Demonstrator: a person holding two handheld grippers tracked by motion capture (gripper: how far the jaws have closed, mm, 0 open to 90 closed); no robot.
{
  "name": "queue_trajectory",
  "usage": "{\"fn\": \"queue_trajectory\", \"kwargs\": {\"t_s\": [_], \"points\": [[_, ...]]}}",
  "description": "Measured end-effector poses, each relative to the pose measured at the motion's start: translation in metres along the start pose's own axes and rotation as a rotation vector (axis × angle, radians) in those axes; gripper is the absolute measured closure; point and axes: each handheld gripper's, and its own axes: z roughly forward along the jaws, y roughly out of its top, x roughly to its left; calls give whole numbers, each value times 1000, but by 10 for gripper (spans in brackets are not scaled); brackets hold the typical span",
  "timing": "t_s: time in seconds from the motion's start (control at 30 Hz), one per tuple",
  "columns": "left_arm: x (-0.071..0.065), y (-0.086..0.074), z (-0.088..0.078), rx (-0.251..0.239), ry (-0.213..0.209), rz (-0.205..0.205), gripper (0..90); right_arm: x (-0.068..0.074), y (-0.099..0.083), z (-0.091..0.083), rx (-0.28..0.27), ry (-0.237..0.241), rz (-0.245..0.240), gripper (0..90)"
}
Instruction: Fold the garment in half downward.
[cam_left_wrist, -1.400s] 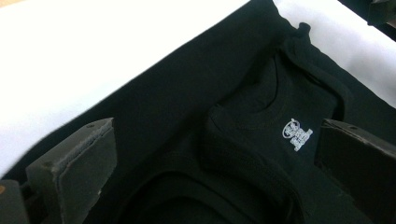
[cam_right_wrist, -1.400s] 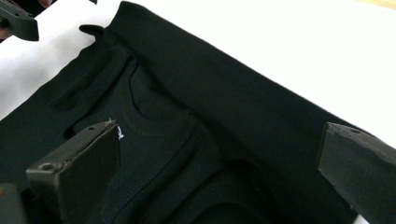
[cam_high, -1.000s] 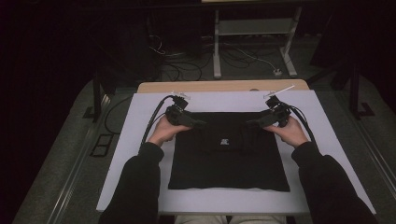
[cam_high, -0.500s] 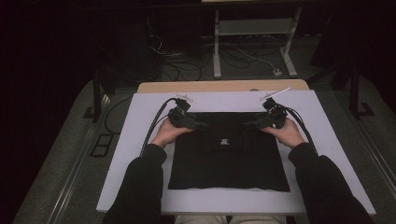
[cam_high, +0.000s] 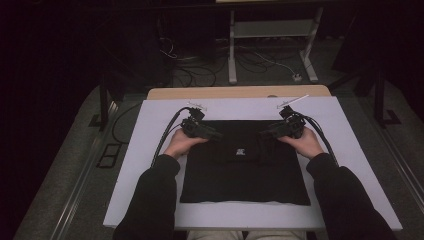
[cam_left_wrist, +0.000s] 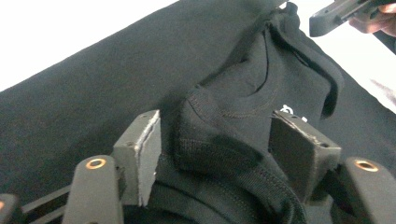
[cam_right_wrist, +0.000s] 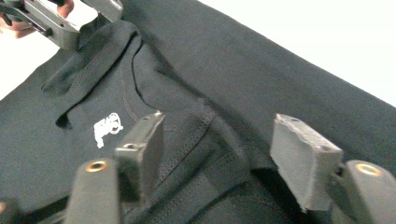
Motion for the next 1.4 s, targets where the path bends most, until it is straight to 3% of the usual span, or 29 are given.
{"fn": "queue_trajectory", "kwargs": {"t_s": [0.4, 0.6, 0.83, 1.1, 1.4], "points": [[6, -4, 4, 6, 0, -37, 542, -5, -4, 4, 25, -37, -5, 604], [6, -4, 7, 34, 1, -31, 677, -4, -5, 4, 42, -48, -35, 816], [6, -4, 7, 33, -2, -3, 784, -2, -5, 1, 46, -42, -50, 833], [1, -1, 1, 7, 7, -2, 788, -5, -4, -3, 29, -3, -19, 833], [-7, 4, -8, -29, 32, 16, 788, 2, 0, -16, -12, 8, -31, 830]]}}
